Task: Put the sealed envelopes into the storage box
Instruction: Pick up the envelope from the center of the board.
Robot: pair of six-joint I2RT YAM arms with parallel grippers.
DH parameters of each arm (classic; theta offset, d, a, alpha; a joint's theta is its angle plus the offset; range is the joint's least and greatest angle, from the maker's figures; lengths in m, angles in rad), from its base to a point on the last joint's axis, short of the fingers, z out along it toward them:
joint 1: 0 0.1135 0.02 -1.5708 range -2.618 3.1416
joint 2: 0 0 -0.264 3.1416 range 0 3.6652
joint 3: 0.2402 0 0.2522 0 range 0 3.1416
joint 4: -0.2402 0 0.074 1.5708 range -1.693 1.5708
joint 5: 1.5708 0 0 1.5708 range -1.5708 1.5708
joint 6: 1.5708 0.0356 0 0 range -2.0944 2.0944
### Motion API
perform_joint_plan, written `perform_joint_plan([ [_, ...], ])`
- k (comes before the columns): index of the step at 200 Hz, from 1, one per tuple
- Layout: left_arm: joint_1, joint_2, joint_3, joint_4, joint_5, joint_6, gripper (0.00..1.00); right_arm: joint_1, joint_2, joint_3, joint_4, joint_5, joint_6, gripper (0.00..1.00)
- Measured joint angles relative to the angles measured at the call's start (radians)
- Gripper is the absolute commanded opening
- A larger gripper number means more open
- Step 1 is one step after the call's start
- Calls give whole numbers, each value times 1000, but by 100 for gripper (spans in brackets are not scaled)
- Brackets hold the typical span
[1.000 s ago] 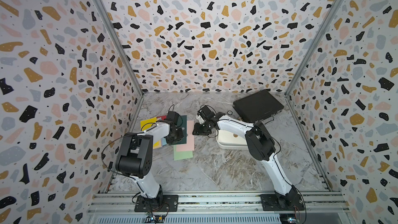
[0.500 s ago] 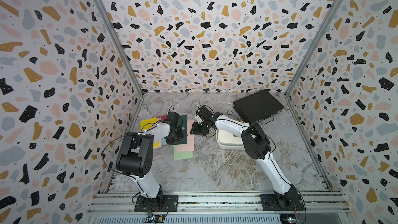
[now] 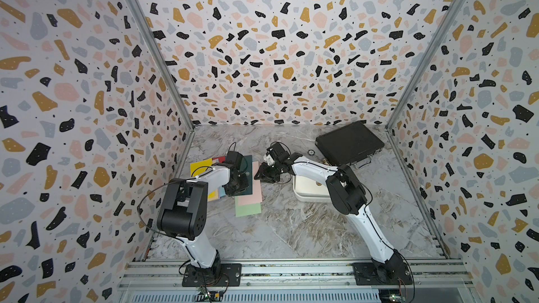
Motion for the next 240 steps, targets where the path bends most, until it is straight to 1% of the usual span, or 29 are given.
perform_joint_plan([
  [28,0,0,-2,4,0,0,18,-1,0,-13,32,-22,32,31],
  [67,0,0,-5,12,3,0,18,-3,0,-44,64,-23,37,24],
  [111,0,-6,-13,26,11,0,18,0,0,-57,56,-15,-6,18],
  [134,0,-11,-18,27,13,0,18,0,1,-57,53,-15,-18,13],
  [163,0,-11,-18,27,22,0,18,0,6,-57,57,-16,-31,0],
  [180,0,-12,-19,27,23,0,18,0,8,-57,60,-18,-39,0],
  [209,0,-21,-19,20,28,0,22,1,8,-57,61,-22,-70,0],
  [240,0,-81,-19,-13,31,2,35,5,1,-57,43,-3,-139,0],
])
